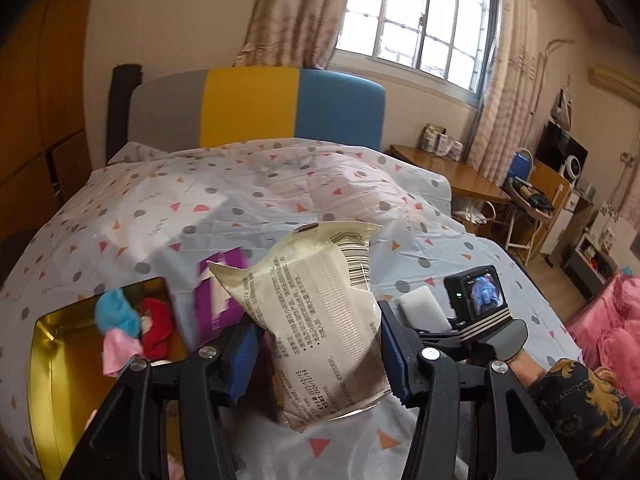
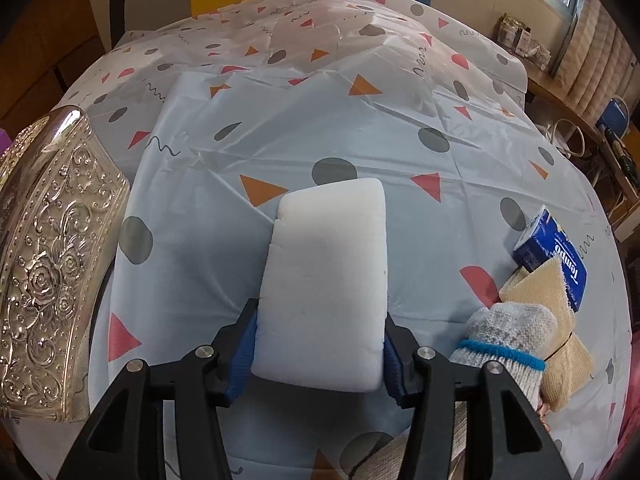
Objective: Organize soft objects
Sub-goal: 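Carry the white printed packet into the gold tray and open the left gripper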
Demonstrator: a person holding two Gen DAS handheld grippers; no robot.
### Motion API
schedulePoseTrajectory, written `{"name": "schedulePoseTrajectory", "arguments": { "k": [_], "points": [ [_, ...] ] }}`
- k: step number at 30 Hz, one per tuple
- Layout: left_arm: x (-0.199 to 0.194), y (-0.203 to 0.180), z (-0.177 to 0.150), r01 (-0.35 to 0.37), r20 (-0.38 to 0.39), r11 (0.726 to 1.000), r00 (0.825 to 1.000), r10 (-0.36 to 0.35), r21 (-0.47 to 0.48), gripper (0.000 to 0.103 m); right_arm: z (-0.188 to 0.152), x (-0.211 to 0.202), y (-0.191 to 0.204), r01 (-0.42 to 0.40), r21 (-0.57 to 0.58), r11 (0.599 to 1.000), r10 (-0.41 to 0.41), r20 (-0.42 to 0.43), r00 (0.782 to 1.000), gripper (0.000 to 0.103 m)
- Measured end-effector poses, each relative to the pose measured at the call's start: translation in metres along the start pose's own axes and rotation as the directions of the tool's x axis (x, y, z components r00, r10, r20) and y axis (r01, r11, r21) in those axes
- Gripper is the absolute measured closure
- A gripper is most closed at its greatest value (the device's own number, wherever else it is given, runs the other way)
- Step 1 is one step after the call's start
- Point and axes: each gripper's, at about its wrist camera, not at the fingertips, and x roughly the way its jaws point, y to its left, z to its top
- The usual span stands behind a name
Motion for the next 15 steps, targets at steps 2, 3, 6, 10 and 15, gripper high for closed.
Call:
{"name": "schedulePoseTrajectory", "arguments": {
  "k": [2,3,6,10,15],
  "points": [
    [-0.012,0.025,-0.008,-0.038,0.004,0.999,0.999,0.039,-0.029,0.048,0.000,0.000,0.000,0.004,-0.009,1.000,-0.004,0.007,1.000,0.049],
    [-0.016,0.039,-0.012,-0.061,0.002,0.997,0.998,0.061,-0.044,0.048,0.000,0.000,0.000,0.005,-0.014,1.000,-0.005,0.011,1.000,0.049],
    [-0.030,0.088,-0.030,-0.158,-0.021,0.981,0.987,0.156,-0.114,0.048,0.000,-0.001,0.000,0.007,-0.014,1.000,-0.007,0.014,1.000,0.049],
    [-0.048,0.154,-0.057,-0.307,-0.070,0.926,0.952,0.298,-0.221,0.048,0.000,-0.001,0.000,0.010,-0.019,1.000,-0.009,0.016,1.000,0.049],
    [-0.058,0.218,-0.095,-0.423,-0.165,0.838,0.906,0.390,-0.343,0.048,-0.002,-0.003,0.002,0.027,-0.037,0.999,-0.026,0.032,0.999,0.049]
  ]
}}
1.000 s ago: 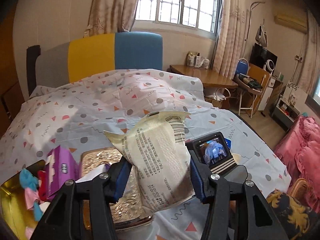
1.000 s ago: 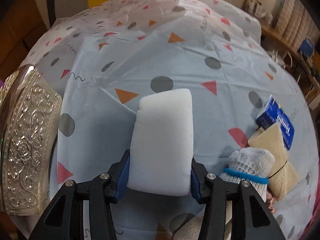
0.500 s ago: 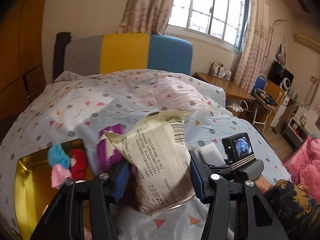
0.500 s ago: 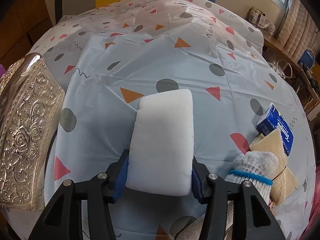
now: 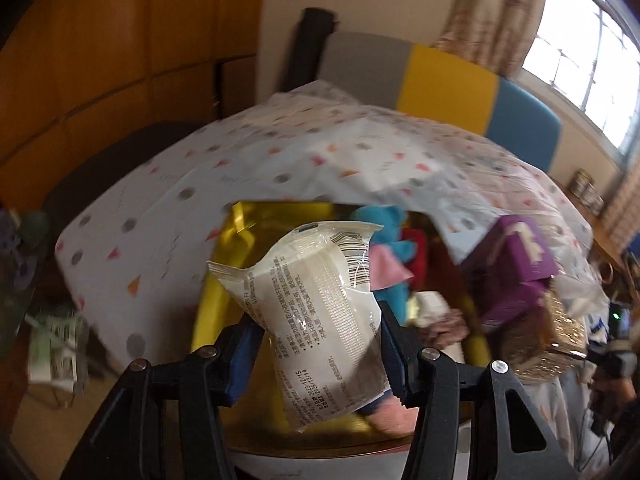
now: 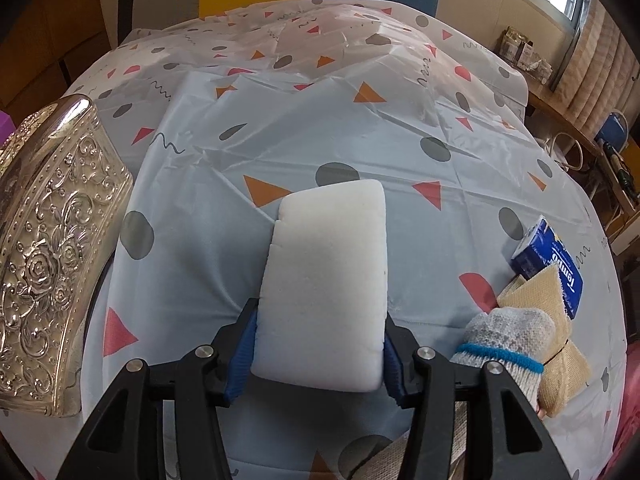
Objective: Organize soft objects
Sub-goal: 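Carry the white printed packet into the gold tray and open the left gripper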
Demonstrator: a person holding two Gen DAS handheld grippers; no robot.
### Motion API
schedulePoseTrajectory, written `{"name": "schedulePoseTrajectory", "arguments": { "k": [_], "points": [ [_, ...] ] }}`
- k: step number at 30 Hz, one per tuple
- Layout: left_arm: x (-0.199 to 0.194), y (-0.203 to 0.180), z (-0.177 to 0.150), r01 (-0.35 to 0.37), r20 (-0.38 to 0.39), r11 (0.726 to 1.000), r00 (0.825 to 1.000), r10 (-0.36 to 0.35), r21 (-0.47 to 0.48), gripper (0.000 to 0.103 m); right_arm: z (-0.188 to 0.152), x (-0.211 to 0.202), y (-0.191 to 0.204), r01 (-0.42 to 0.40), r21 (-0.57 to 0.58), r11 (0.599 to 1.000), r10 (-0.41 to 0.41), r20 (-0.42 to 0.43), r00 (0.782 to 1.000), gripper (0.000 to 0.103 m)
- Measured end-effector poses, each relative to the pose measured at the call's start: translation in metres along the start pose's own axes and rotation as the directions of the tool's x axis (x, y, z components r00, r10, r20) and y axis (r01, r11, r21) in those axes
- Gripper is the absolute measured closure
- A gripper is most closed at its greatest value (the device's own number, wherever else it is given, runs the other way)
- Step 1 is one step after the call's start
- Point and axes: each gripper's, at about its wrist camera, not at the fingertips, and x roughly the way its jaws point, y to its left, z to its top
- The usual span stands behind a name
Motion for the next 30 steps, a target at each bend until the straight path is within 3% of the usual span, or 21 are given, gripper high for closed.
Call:
{"name": "schedulePoseTrajectory", "arguments": {
  "k": [6,17,26,28,30],
  "points": [
    [0.027,0.018,0.000,-0.015,-0.074,0.997,0.997,0.010,-0.076,0.048,0.000,-0.001,0.001,0.017,-0.017,1.000,-0.017,0.009,1.000,0.049],
    [0.102,-0.010,0.054,-0.019,-0.108,1.000,0.994,0.016,-0.020,0.048,0.000,-0.001,0.002,0.038,-0.044,0.998,-0.037,0.018,0.999,0.049],
    [0.164,-0.019,0.056,-0.067,-0.199,0.997,0.977,0.072,0.033,0.046,-0.001,-0.001,0.002,0.038,-0.045,0.998,-0.037,0.017,0.999,0.050],
    [0.168,-0.021,0.054,-0.081,-0.193,0.995,0.977,0.089,0.049,0.043,-0.001,-0.001,0.001,0.036,-0.042,0.998,-0.035,0.015,0.999,0.050],
    [0.165,-0.022,0.053,-0.093,-0.167,0.994,0.981,0.101,0.056,0.030,-0.001,-0.001,0.001,0.034,-0.040,0.999,-0.034,0.013,0.999,0.050]
  ]
}}
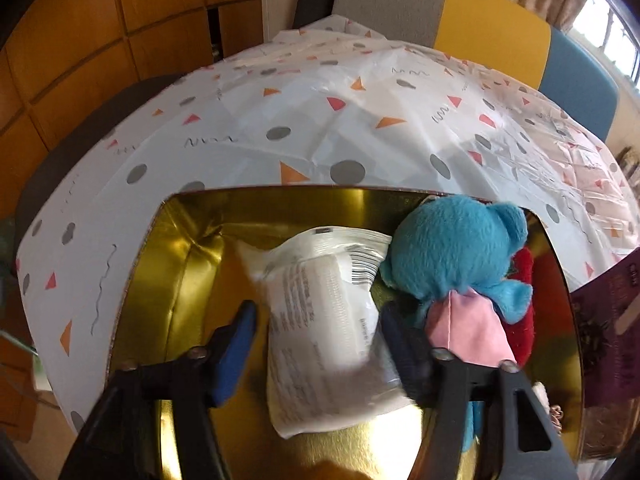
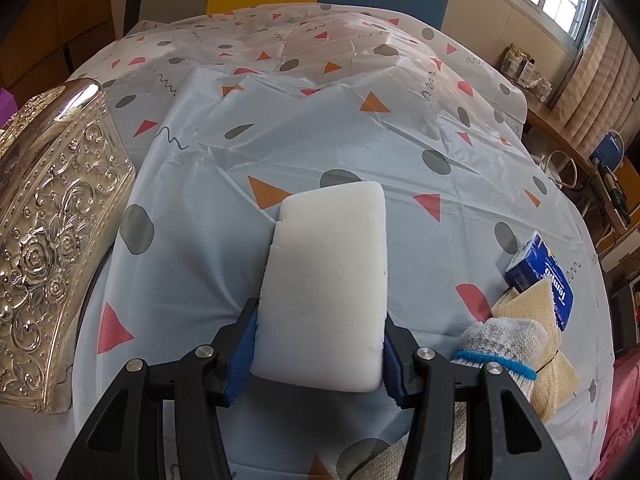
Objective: Organize soft objects
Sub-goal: 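Carry the white printed packet into the gold tray and open the left gripper, then carry the white sponge into the gold tray and open the right gripper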
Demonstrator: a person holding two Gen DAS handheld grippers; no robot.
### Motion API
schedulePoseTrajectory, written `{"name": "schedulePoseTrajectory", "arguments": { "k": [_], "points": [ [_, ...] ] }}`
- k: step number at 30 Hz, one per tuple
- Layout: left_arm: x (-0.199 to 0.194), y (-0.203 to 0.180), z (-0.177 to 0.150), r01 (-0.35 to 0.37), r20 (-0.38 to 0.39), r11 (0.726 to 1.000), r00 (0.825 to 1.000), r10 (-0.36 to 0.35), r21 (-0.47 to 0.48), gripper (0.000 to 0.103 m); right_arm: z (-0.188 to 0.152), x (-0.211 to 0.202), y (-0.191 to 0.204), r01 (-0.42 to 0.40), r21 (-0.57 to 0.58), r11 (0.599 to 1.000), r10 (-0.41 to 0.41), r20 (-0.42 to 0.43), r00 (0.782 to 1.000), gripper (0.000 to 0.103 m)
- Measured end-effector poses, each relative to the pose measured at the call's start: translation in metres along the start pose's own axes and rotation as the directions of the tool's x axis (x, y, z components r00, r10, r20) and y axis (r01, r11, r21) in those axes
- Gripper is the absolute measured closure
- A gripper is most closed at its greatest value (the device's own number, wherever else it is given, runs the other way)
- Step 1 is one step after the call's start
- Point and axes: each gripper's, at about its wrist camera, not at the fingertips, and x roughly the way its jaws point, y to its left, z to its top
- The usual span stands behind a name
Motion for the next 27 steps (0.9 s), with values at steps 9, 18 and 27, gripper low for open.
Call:
{"name": "schedulePoseTrajectory", "arguments": {
  "k": [9,18,27],
  "points": [
    [-0.050,0.004,-0.016,-0.037,0.121,0.999,0.992,0.039,-0.019,0.029,0.001,0.001,-0.001,-0.003,0.011,1.000,0.003,-0.005,1.000,0.050],
    [-0.106,0.012,-0.059,-0.002,0.184,1.000,0.983,0.006,-0.023,0.025,0.000,-0.001,0.003,0.021,-0.013,1.000,-0.021,0.001,1.000,0.050],
    [-0.131,0.014,-0.090,0.030,0.187,0.999,0.982,-0.025,-0.026,0.025,-0.001,-0.002,0.003,0.021,-0.013,1.000,-0.021,0.004,1.000,0.050]
  ]
}}
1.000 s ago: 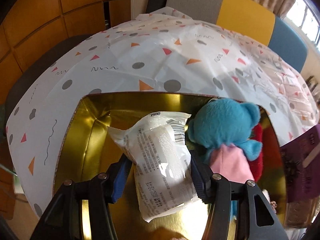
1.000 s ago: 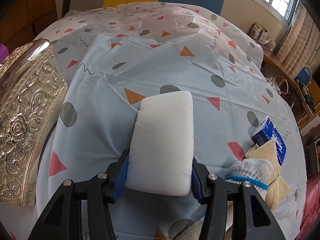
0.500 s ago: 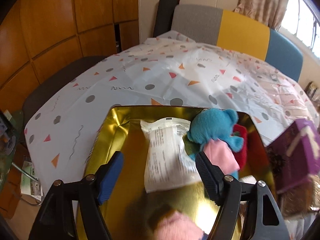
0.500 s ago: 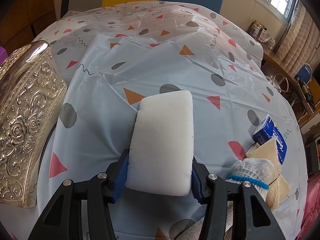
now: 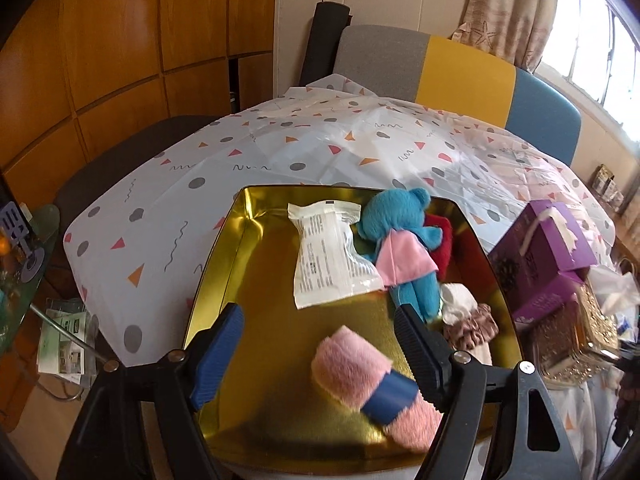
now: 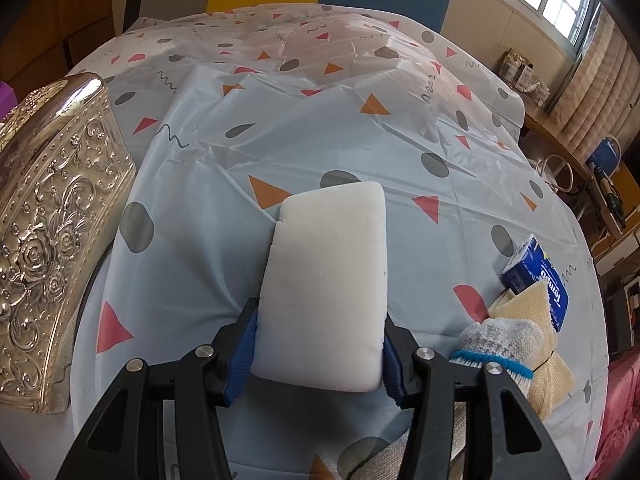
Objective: Organize soft objects
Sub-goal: 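Carry the white sponge into the gold tray and open the right gripper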
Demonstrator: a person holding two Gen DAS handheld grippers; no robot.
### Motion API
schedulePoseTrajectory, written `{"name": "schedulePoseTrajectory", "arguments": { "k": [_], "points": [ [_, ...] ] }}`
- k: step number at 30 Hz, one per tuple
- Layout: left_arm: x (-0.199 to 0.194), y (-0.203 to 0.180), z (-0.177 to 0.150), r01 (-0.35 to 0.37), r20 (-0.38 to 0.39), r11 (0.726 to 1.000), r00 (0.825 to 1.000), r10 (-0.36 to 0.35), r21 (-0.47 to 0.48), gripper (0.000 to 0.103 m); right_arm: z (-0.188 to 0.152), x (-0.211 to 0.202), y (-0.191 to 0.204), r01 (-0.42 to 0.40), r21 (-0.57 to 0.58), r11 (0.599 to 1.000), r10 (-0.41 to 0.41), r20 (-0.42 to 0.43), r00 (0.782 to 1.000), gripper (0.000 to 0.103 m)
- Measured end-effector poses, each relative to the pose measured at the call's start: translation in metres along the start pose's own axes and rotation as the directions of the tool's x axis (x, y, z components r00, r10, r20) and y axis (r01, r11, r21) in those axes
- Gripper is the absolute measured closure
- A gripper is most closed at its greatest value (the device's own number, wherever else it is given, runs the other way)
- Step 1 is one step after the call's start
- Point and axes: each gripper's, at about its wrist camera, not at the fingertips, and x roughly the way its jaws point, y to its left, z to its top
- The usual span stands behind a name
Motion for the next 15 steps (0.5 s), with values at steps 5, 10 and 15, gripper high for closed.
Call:
{"name": "schedulePoseTrajectory", "arguments": {
  "k": [5,10,15],
  "points": [
    [-0.012,-0.001,-0.008,0.013,0.019,1.000,1.000,-0.013,0.024,0.025,-0.001,-0.001,0.001,-0.002,0.001,1.000,0.002,-0.014,1.000,0.051],
    [-0.017,0.001,-0.012,0.027,0.024,0.999,0.999,-0.028,0.029,0.025,-0.001,-0.002,0.002,0.015,0.014,1.000,-0.014,-0.040,0.999,0.051],
    [-0.018,0.001,-0.016,0.042,0.025,0.998,0.999,-0.043,0.041,0.025,-0.003,-0.006,0.001,0.028,0.091,0.995,-0.021,-0.078,0.997,0.051]
  ]
}}
